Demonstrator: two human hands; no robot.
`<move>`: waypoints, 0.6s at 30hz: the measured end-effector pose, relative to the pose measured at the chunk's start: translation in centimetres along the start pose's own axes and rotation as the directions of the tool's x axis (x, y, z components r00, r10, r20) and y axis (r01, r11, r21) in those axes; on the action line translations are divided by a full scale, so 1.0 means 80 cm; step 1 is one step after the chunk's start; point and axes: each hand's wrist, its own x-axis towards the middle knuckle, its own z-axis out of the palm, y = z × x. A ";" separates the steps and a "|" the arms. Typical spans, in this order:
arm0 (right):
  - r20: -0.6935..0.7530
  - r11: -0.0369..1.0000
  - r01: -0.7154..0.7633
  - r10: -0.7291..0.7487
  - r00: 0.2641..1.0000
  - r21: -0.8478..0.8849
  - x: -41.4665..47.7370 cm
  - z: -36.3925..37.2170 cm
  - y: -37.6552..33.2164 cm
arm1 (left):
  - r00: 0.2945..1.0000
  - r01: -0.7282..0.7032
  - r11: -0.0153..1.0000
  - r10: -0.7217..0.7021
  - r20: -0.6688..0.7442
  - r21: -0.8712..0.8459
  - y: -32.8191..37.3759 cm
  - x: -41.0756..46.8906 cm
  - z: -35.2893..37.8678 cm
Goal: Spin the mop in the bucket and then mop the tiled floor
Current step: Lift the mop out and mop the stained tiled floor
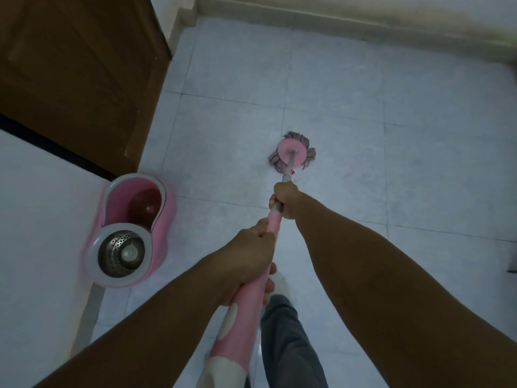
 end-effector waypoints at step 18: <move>-0.017 0.995 -0.062 0.063 0.998 0.084 0.018 -0.077 -0.039 | 0.997 0.079 0.996 -0.079 0.016 -0.035 0.069 0.004 0.062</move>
